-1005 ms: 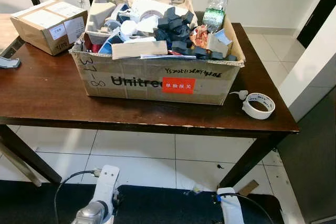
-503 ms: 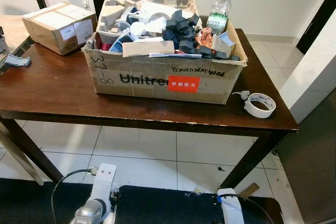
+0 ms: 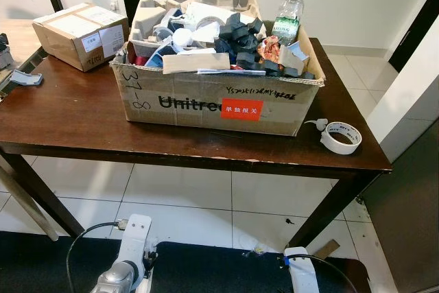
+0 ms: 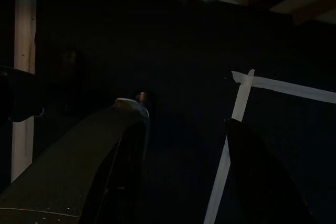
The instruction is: Picking trash to rubbish bin
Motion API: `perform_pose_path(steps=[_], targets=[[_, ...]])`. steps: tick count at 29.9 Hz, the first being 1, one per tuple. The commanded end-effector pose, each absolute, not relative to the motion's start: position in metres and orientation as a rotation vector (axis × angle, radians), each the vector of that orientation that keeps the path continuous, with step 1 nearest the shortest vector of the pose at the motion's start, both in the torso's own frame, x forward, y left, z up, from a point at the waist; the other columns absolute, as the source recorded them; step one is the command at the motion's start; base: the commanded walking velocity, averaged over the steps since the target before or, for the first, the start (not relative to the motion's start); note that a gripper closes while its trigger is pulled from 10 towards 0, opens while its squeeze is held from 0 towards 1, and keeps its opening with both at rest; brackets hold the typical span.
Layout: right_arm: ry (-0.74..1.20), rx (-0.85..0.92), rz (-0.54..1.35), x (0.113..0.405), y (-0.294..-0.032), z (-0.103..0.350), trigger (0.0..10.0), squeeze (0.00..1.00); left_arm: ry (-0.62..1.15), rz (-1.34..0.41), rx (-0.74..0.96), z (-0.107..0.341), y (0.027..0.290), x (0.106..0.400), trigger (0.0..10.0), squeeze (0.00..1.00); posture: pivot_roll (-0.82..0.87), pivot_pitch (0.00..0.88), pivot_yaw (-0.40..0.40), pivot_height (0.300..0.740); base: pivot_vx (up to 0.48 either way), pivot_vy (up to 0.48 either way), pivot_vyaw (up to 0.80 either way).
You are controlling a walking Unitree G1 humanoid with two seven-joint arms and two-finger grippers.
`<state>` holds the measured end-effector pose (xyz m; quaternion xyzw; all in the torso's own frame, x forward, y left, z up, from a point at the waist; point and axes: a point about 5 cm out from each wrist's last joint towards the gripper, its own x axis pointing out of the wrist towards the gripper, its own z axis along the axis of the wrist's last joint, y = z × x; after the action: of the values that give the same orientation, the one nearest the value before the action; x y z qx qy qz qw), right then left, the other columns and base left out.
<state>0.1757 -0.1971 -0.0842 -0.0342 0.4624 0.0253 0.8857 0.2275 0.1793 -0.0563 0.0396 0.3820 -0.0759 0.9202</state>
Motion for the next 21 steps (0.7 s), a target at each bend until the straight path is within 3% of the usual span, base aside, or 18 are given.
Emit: perform_pose_path(steps=[1,21], targets=[[0.986,-0.074,0.049,0.1703,-0.1977,-0.087,10.0,0.0,0.808,-0.155,0.072,-0.0593,0.1803,0.2233,10.0,0.0,0.04,0.108,-0.005,0.74,0.0,0.0,0.0],[0.983,-0.075,0.047,0.1716,-0.1977,-0.0864,10.0,0.0,0.79,-0.175,0.06,-0.0581,0.1785,0.2243,10.0,0.0,0.04,0.111,-0.004,0.74,0.442,0.0,0.0]])
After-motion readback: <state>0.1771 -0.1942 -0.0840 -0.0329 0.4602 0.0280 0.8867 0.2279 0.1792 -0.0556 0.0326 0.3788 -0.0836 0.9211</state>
